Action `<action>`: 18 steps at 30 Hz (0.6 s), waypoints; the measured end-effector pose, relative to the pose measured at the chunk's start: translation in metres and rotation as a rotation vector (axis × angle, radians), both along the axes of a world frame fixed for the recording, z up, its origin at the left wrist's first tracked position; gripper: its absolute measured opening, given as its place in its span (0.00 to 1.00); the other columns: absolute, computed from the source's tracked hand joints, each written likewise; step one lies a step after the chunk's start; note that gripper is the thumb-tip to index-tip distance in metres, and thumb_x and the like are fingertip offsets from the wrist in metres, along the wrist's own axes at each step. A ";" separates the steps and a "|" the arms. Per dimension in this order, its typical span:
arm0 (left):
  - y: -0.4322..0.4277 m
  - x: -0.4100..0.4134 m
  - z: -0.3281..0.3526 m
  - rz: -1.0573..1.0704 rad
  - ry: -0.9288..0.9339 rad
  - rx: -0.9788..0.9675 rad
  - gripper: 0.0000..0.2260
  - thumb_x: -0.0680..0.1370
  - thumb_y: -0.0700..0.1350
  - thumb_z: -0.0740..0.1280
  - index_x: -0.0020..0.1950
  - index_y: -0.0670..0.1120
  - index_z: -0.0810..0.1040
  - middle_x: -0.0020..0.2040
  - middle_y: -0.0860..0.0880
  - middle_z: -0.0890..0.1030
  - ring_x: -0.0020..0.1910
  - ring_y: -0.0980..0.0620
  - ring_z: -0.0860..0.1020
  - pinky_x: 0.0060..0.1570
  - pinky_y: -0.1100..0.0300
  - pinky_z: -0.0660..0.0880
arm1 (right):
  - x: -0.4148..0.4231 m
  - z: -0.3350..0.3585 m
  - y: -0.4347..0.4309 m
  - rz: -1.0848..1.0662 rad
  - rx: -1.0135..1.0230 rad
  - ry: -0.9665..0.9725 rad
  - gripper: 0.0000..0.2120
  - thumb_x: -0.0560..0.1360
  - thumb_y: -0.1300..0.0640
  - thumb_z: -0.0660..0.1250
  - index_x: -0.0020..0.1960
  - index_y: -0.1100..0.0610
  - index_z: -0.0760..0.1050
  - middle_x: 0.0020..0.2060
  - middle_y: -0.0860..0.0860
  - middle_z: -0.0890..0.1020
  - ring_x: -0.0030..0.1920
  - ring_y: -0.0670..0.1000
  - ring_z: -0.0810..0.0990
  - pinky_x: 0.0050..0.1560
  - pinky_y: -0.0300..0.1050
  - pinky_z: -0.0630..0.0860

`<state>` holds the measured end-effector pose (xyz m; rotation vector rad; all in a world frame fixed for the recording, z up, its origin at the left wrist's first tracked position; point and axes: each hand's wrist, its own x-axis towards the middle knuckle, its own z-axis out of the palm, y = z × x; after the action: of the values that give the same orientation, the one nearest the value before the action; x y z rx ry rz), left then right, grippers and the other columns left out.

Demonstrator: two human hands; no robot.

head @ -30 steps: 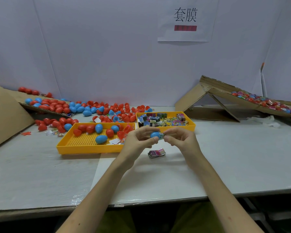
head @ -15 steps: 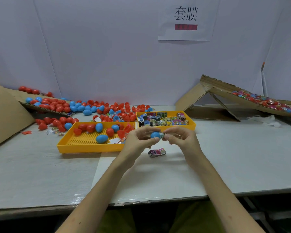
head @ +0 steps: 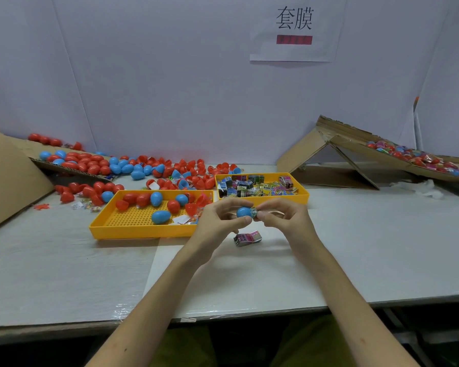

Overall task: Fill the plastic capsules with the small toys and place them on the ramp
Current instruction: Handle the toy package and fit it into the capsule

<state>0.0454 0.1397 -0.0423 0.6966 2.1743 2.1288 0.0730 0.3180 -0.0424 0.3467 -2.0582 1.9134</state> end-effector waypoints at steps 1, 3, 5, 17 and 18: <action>0.000 0.000 0.000 -0.001 0.003 0.001 0.10 0.75 0.38 0.74 0.51 0.52 0.84 0.48 0.51 0.84 0.40 0.57 0.82 0.39 0.64 0.78 | 0.000 0.000 0.000 0.005 0.002 -0.007 0.05 0.74 0.63 0.73 0.45 0.54 0.83 0.40 0.50 0.86 0.44 0.51 0.86 0.42 0.37 0.78; 0.001 0.001 0.000 -0.001 0.004 0.012 0.09 0.75 0.39 0.74 0.52 0.53 0.84 0.47 0.52 0.84 0.40 0.57 0.82 0.40 0.64 0.79 | 0.000 -0.001 0.000 0.009 0.010 -0.017 0.06 0.74 0.64 0.73 0.45 0.54 0.83 0.40 0.50 0.86 0.44 0.51 0.86 0.42 0.36 0.78; 0.001 0.001 0.001 -0.006 -0.009 0.035 0.08 0.77 0.41 0.73 0.53 0.53 0.84 0.46 0.51 0.85 0.41 0.56 0.83 0.41 0.63 0.80 | 0.001 -0.001 -0.001 0.006 0.011 -0.022 0.06 0.74 0.64 0.73 0.46 0.54 0.83 0.40 0.50 0.86 0.43 0.51 0.86 0.42 0.36 0.77; 0.003 0.002 0.002 -0.038 -0.060 0.031 0.08 0.76 0.41 0.73 0.54 0.52 0.83 0.44 0.55 0.87 0.44 0.50 0.86 0.41 0.64 0.81 | -0.003 -0.002 0.002 -0.091 0.026 0.001 0.08 0.73 0.64 0.75 0.46 0.51 0.81 0.40 0.46 0.86 0.41 0.43 0.84 0.39 0.34 0.77; 0.003 0.002 0.002 -0.018 -0.043 0.022 0.08 0.76 0.42 0.73 0.53 0.52 0.84 0.44 0.55 0.87 0.44 0.51 0.86 0.41 0.63 0.81 | -0.003 -0.003 0.002 -0.103 0.027 0.004 0.08 0.72 0.63 0.75 0.45 0.52 0.80 0.40 0.47 0.85 0.39 0.43 0.83 0.39 0.34 0.77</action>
<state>0.0474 0.1424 -0.0404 0.6626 2.1179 2.1417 0.0700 0.3196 -0.0449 0.2460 -2.0592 1.8249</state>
